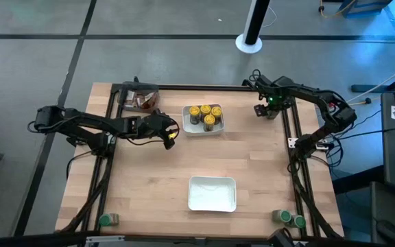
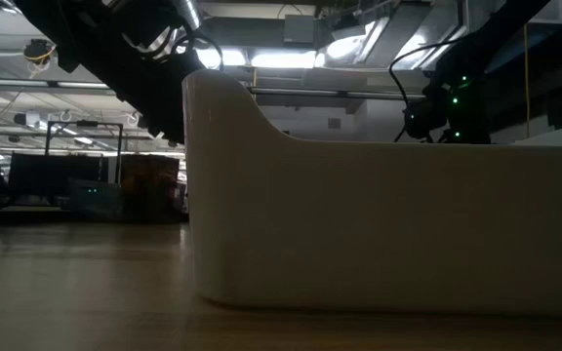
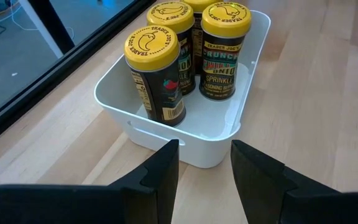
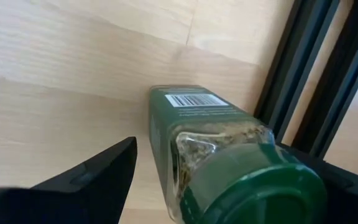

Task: Sort spices by type
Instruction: Put the green seasoning bottle into the bottom white bin

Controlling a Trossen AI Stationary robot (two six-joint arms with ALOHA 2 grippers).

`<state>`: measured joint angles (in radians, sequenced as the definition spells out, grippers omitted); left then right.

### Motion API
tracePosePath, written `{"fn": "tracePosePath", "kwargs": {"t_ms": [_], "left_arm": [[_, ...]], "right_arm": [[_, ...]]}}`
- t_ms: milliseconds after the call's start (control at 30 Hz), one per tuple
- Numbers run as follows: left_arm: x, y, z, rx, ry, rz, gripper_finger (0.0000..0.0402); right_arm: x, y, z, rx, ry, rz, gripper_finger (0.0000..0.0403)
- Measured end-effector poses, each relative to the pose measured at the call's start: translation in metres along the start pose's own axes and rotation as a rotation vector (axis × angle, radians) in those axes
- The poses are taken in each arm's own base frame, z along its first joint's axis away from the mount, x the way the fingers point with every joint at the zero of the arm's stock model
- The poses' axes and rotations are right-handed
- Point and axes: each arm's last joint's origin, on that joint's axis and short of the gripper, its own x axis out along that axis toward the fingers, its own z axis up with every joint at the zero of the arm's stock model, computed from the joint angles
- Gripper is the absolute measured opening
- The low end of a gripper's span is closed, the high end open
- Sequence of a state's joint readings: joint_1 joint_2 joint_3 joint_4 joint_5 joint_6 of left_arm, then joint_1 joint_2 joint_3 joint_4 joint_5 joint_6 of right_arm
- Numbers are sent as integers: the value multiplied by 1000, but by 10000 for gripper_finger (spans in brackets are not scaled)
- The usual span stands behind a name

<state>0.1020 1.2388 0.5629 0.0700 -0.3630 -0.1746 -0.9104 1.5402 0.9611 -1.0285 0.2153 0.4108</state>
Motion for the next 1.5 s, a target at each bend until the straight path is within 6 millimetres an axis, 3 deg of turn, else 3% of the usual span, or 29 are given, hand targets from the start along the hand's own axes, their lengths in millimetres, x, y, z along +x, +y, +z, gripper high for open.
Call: {"fn": "tracePosePath", "kwargs": {"t_ms": [200, 467, 967, 1200, 1500], "left_arm": [[0, 0, 0, 0, 0, 0, 137], [0, 0, 0, -5, -1, 0, 137], [0, 0, 0, -7, -1, 0, 137], [0, 0, 0, -3, -3, 0, 137], [0, 0, 0, -2, -3, -1, 137]], "right_arm": [[0, 0, 0, 0, 1, 2, 306], [0, 1, 1, -60, -3, 24, 205], [-2, 3, -1, -152, 11, 81, 207], [-19, 22, -10, -257, -36, 141, 203], [-66, 72, -34, -498, -123, 225, 204]]}}
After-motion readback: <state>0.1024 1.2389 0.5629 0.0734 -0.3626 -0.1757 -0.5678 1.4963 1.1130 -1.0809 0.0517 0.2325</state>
